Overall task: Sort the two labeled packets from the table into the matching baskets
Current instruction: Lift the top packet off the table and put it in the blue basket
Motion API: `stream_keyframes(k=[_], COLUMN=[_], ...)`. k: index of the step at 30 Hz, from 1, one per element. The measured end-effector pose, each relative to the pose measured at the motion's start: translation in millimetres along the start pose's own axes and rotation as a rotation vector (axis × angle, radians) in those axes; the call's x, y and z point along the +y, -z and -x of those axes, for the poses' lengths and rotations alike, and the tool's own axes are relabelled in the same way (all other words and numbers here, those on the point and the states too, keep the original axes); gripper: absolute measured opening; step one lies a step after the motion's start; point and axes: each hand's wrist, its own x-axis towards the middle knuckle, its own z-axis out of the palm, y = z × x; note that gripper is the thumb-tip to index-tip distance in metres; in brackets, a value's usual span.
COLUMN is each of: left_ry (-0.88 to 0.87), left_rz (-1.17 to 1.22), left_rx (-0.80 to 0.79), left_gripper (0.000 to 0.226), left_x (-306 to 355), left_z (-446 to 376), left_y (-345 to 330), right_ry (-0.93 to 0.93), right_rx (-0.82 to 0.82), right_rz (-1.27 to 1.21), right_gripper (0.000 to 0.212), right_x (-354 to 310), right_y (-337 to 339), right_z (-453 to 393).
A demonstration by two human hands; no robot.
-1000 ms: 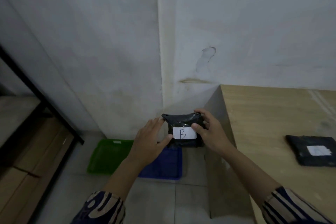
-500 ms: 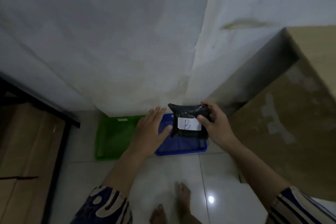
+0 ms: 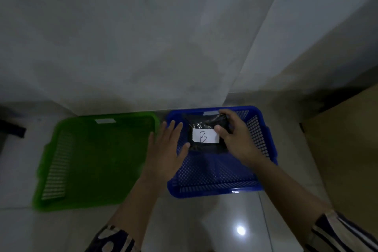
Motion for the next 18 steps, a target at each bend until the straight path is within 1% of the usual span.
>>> stream_keyframes(k=[4,7,11,14,16,18], left_ry=[0.031,0.008,-0.022,-0.011,-0.03,-0.064], left_rz=[-0.055,-0.018,-0.044,-0.145,-0.203,-0.295], left_rx=[0.098,0.151,0.146,0.126,0.103,0.123], left_gripper=[0.056,0.057,0.055,0.052,0.047,0.043], left_x=[-29.3,-38.7,-42.1,-44.3,-44.5,-45.8], left_z=[-15.6,-14.1,-11.4,-7.1,-3.7,-2.8], left_y=[-54.7,-79.7,-99.9,-109.9,-109.9,-110.3], right_ry=[-0.007,-0.037,-0.065,-0.097,-0.12,-0.129], right_rx=[-0.018,-0.041,-0.128,-0.201,-0.229,-0.239], right_rz=[0.032,0.026,0.075,0.12,0.146,0.198], right_gripper=[0.036,0.036,0.036,0.034,0.034,0.036], right_x=[62.1,94.7,124.0,137.6,145.0,152.2], right_y=[-23.8,-35.5,-46.6,-52.6,-57.1,-60.6], right_z=[-28.3,-33.6,-28.4,-21.1,-15.7,-10.9])
